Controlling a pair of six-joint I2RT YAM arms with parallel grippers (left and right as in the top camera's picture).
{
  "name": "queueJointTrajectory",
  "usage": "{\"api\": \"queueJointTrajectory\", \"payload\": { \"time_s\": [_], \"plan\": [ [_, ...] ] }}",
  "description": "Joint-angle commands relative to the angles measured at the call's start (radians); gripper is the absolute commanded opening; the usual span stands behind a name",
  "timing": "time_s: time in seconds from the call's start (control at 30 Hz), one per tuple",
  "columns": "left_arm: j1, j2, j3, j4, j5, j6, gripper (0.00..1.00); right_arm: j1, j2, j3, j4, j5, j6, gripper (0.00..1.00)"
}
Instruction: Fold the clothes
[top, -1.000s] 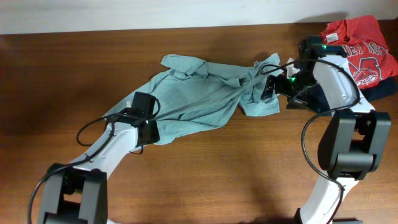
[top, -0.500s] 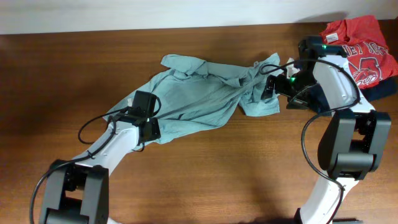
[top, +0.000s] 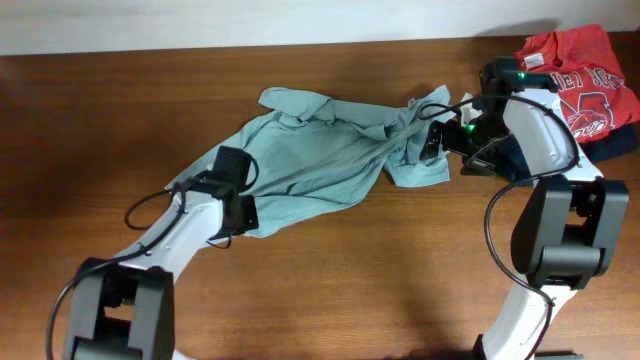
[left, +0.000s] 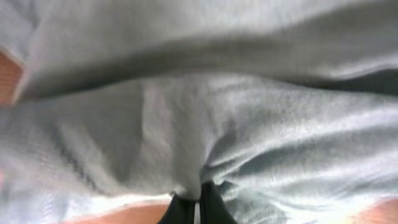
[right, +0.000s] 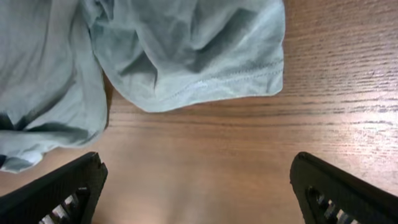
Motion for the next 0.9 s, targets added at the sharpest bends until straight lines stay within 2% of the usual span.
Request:
{"api": "queueJointTrajectory", "payload": {
  "time_s": [0.0, 0.17, 0.2, 0.4, 0.67, 0.87],
  "plan": [
    [0.005, -0.101, 0.112, -0.05, 0.002, 0.013, 0.01, 0.001, 0.005, -0.003, 0.003, -0.001, -0.011, 0.98],
    [0.005, -0.198, 0.168, -0.076, -0.019, 0.014, 0.01, 0.001, 0.005, -0.003, 0.007, 0.006, -0.011, 0.97],
    [0.005, -0.212, 0.168, -0.076, -0.035, 0.013, 0.01, 0.001, 0.005, -0.003, 0.012, 0.007, -0.006, 0.94],
    [0.005, -0.214, 0.167, -0.079, -0.068, 0.013, 0.01, 0.001, 0.005, -0.003, 0.063, 0.081, 0.12, 0.91],
    [0.005, -0.214, 0.167, -0.053, -0.068, 0.013, 0.01, 0.003, 0.005, -0.017, 0.126, 0.153, 0.125, 0.91],
    [0.005, -0.214, 0.167, -0.048, -0.068, 0.013, 0.01, 0.003, 0.005, -0.105, 0.174, 0.163, 0.125, 0.9]
  ]
}}
